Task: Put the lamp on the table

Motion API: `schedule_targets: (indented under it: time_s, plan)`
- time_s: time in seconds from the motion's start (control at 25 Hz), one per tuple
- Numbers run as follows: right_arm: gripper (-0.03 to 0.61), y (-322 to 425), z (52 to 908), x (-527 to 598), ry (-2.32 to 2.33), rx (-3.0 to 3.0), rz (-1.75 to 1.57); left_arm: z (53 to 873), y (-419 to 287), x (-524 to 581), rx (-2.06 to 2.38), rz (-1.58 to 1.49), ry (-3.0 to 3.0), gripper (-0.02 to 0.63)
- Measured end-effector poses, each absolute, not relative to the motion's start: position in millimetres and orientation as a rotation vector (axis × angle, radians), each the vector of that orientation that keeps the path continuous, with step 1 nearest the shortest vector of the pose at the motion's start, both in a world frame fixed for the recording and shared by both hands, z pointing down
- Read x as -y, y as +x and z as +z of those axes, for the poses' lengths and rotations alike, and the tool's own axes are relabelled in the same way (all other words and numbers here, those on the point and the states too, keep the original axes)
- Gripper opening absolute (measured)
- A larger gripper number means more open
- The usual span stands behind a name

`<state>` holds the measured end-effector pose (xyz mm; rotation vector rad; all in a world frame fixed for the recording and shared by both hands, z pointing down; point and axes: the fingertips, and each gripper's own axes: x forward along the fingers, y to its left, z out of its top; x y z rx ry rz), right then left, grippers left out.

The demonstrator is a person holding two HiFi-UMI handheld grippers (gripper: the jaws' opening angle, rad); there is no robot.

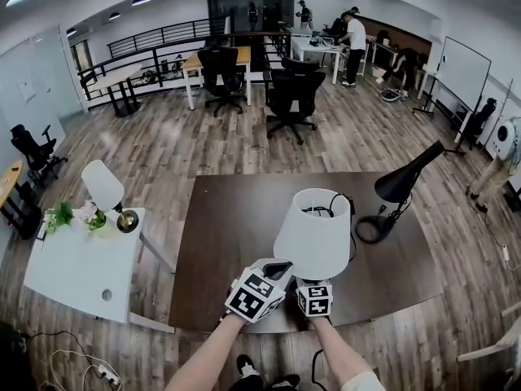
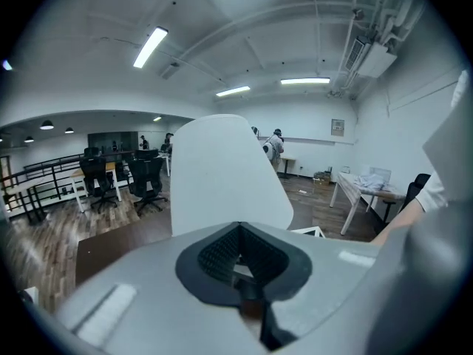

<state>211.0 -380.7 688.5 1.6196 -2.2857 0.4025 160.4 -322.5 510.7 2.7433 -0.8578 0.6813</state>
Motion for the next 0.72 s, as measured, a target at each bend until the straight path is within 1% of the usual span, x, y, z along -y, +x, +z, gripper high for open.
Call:
schedule_targets:
  time_s: [0.36,0.72]
  plan:
    - [0.160,193,702,403,1.702,2.245,0.439,521,139,349,0.840,0.582,2.699,0.002]
    - [0.160,196,717,439,1.735,2.291,0.337,543,140,372,0.774,0.511,2.721,0.002]
